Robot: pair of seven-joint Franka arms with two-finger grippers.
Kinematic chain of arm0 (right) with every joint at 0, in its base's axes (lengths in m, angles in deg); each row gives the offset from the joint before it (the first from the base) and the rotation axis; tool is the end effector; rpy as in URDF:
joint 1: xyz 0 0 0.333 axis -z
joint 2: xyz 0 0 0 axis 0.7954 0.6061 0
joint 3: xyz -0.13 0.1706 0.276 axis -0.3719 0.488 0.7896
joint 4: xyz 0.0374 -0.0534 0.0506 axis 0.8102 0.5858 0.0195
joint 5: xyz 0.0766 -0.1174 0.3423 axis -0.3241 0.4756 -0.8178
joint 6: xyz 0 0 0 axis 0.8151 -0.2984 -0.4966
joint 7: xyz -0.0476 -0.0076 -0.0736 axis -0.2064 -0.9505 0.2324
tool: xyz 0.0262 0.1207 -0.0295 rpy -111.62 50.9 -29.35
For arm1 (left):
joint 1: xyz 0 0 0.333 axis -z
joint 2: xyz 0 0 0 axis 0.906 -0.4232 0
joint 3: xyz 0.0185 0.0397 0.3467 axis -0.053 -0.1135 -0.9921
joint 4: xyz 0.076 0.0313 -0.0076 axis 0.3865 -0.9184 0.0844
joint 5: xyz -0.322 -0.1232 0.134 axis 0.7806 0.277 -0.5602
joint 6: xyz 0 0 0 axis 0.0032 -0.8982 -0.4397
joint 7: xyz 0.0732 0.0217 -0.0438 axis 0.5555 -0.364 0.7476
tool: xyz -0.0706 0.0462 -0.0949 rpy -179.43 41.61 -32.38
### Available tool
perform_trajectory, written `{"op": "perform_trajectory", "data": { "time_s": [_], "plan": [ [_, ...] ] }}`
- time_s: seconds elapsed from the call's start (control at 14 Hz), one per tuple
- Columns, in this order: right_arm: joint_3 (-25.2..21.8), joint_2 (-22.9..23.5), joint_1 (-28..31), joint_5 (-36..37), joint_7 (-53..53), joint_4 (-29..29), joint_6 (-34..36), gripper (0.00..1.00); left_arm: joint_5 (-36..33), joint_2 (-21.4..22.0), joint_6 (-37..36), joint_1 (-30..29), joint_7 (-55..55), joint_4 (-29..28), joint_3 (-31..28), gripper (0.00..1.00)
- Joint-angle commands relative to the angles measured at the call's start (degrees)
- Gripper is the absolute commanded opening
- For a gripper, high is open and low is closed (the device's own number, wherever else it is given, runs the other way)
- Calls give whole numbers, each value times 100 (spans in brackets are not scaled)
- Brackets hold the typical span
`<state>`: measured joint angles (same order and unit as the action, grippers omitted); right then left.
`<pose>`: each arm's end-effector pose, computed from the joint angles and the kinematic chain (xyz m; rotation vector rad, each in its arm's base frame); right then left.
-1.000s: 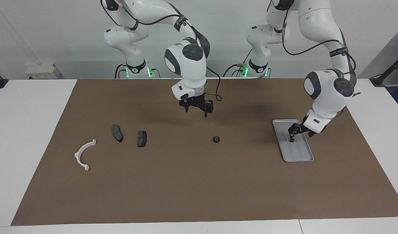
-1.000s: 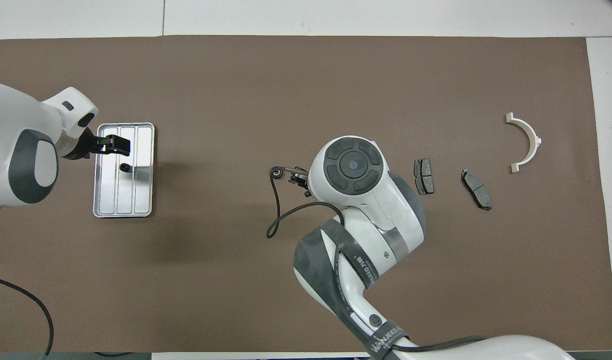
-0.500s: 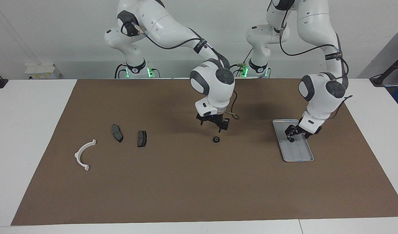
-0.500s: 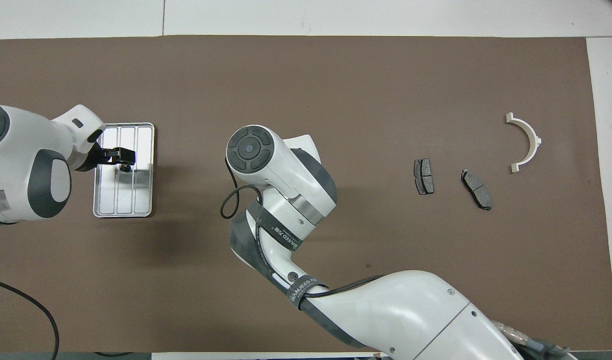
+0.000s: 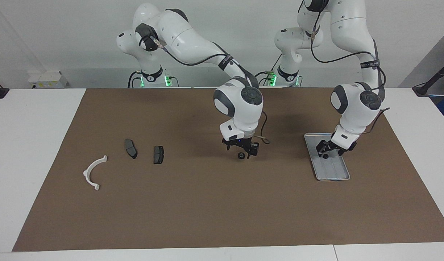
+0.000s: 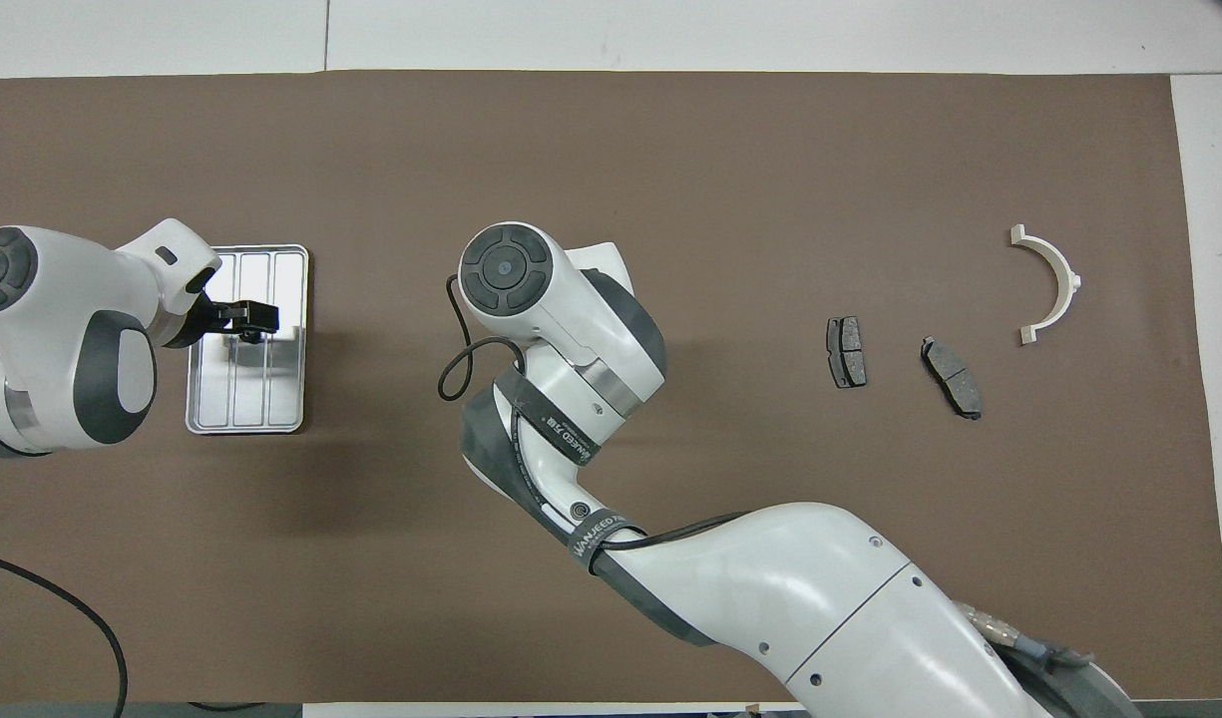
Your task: Place bearing gear from tray to pile
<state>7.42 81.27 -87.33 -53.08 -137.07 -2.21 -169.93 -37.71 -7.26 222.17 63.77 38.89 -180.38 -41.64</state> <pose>0.5950 0.4620 0.3339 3.0292 -0.7299 0.1037 0.5801 0.0049 0.3397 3.1357 -0.0352 0.0930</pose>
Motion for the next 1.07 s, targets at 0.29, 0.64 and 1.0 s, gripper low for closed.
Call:
{"op": "perform_trajectory", "data": {
  "time_s": [0.29, 0.64, 1.0],
  "plan": [
    [117, 202, 115, -15, -22, -53, -361, 95, 77, 74, 361, 13, -89, -422, 7, 91],
    [257, 175, 124, -59, 153, 141, -344, 95, 77, 83, 291, 31, -80, -405, 7, 45],
    [293, 61, 141, -95, 242, 492, -423, 92, 77, 31, 63, 31, -80, -133, 16, 0]
  ]
}}
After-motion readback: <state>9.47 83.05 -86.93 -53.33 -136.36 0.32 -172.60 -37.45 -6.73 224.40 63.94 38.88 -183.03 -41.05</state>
